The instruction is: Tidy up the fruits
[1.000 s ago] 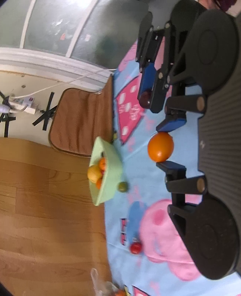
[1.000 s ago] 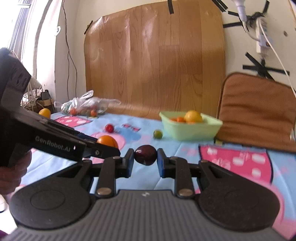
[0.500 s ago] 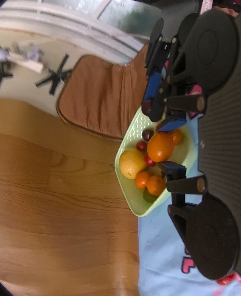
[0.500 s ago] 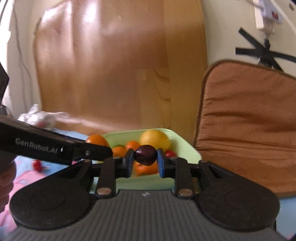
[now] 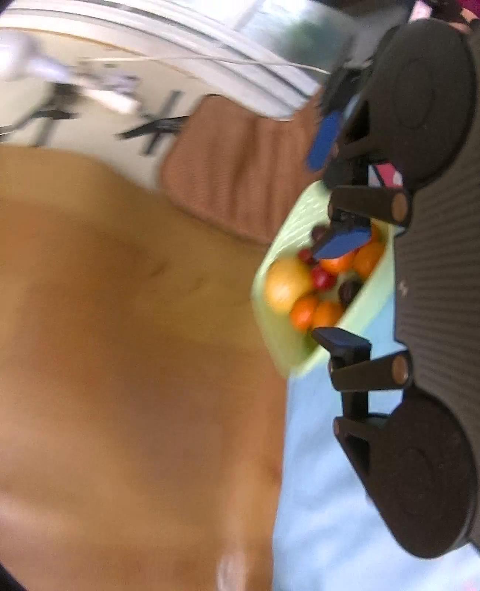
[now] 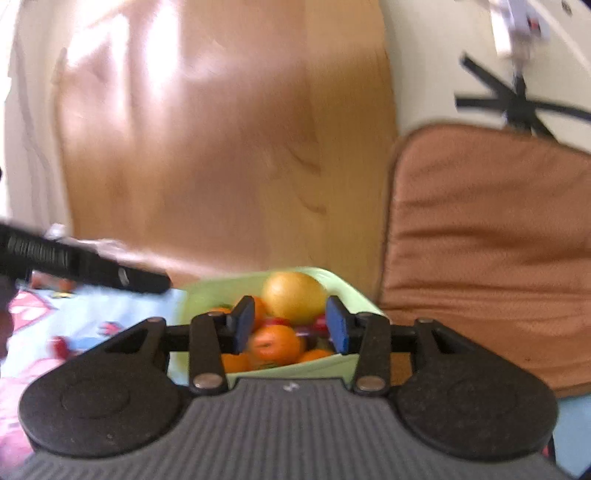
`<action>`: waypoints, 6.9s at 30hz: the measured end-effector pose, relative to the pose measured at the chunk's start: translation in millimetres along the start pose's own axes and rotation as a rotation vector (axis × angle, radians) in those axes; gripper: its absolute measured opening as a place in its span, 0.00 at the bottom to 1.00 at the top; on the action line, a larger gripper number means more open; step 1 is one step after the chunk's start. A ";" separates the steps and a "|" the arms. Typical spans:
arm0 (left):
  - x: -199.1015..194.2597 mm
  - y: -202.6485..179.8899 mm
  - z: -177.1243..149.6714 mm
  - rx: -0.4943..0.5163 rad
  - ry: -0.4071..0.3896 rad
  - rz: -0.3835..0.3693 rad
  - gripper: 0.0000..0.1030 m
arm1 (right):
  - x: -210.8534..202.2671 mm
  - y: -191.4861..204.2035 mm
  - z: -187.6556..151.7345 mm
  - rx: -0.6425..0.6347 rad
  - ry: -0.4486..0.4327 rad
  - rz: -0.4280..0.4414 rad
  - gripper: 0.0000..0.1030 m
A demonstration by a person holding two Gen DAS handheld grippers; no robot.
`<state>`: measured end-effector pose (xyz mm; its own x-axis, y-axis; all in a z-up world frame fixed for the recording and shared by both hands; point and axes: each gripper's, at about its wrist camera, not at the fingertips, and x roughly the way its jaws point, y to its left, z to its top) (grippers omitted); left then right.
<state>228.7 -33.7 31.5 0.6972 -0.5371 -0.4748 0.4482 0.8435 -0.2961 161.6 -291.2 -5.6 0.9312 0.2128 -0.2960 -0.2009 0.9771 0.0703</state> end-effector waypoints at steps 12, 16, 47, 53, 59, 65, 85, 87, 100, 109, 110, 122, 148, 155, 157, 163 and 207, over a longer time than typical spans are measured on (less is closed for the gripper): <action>-58.4 63.9 -70.6 -0.049 -0.024 0.300 0.51 | 29.1 87.3 -31.9 -0.055 0.202 0.116 0.44; -47.0 57.5 -76.1 0.006 -0.018 0.344 0.52 | 58.2 86.3 -33.1 -0.010 0.271 0.078 0.44; -127.8 -61.0 -190.5 0.144 0.062 0.043 0.27 | -152.8 112.3 -102.5 0.081 0.220 -0.050 0.28; -146.1 -59.9 -198.4 0.073 0.066 0.064 0.27 | -177.6 123.2 -110.5 0.057 0.199 -0.071 0.28; -159.3 -61.1 -213.6 0.047 0.076 0.100 0.27 | -181.2 136.9 -120.2 0.008 0.213 -0.020 0.28; -164.1 -70.0 -224.8 0.081 0.068 0.161 0.27 | -179.1 148.1 -131.0 -0.047 0.207 -0.052 0.28; -172.0 -79.0 -235.7 0.061 0.030 0.290 0.27 | -201.9 155.1 -151.8 -0.046 0.121 -0.077 0.29; -170.8 -80.3 -236.1 0.069 0.027 0.297 0.27 | -202.5 155.0 -152.3 -0.044 0.117 -0.076 0.29; -171.0 -84.5 -240.6 0.099 0.008 0.307 0.27 | -206.5 156.2 -155.7 -0.047 0.100 -0.082 0.29; -171.7 -84.4 -242.4 0.114 -0.003 0.307 0.27 | -207.0 156.6 -155.8 -0.051 0.097 -0.086 0.29; -171.7 -84.7 -242.6 0.117 -0.003 0.307 0.27 | -206.9 156.5 -156.0 -0.051 0.097 -0.085 0.29; -172.2 -86.0 -243.4 0.125 -0.009 0.311 0.27 | -207.0 156.7 -155.2 -0.054 0.096 -0.088 0.29; -175.1 -84.8 -251.3 0.157 -0.048 0.285 0.29 | -211.1 157.2 -162.6 -0.037 0.053 -0.091 0.29; -175.6 -82.8 -246.8 0.129 -0.037 0.248 0.39 | -210.7 158.9 -163.1 -0.035 0.052 -0.096 0.30; -175.9 -84.9 -246.5 0.141 -0.042 0.243 0.42 | -210.3 158.9 -163.0 -0.035 0.051 -0.096 0.30; -170.8 -94.3 -238.1 0.194 -0.067 0.245 0.47 | -210.7 156.9 -163.4 -0.023 0.050 -0.097 0.35; -126.8 -90.7 -197.6 0.245 -0.019 0.137 0.31 | -150.5 113.6 -111.0 0.075 0.167 -0.012 0.28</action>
<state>-10.9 -40.8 -45.2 0.7701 -0.4201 -0.4800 0.4691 0.8829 -0.0201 -35.2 -211.6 -58.8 0.8684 0.2053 -0.4513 -0.1612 0.9777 0.1346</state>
